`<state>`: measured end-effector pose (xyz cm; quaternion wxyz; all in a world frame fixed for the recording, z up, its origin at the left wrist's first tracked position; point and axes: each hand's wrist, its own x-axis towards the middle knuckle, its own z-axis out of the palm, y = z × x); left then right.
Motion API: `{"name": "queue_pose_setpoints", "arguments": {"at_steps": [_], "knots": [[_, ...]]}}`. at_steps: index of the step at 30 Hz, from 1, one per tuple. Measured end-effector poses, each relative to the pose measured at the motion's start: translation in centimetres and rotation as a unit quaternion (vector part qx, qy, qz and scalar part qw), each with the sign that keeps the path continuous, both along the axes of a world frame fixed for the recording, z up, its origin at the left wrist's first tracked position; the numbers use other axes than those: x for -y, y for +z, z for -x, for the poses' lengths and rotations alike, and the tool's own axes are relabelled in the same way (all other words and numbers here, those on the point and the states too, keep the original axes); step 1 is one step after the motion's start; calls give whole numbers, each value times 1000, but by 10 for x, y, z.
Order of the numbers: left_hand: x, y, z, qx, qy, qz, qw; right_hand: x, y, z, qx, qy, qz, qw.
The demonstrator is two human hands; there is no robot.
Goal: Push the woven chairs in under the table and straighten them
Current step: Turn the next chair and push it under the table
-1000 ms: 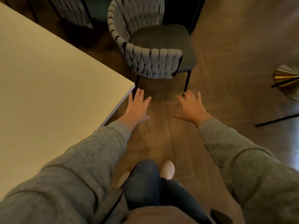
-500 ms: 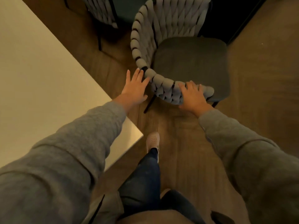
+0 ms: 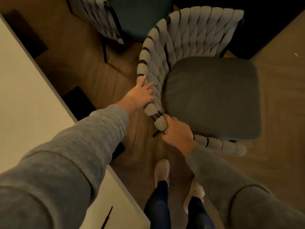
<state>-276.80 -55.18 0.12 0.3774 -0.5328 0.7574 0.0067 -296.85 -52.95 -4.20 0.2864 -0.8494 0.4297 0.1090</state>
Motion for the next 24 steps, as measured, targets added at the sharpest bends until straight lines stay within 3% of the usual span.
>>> {"name": "queue_pose_setpoints", "arguments": {"at_steps": [11, 18, 24], "knots": [[-10, -8, 31, 20, 11, -3, 1000, -7, 1, 31, 5, 24, -25, 999], [-51, -9, 114, 6, 73, -5, 997, -21, 1, 122, 10, 84, 5, 996], [-98, -7, 219, -32, 127, -9, 991, -33, -1, 228, -48, 159, 11, 986]]}}
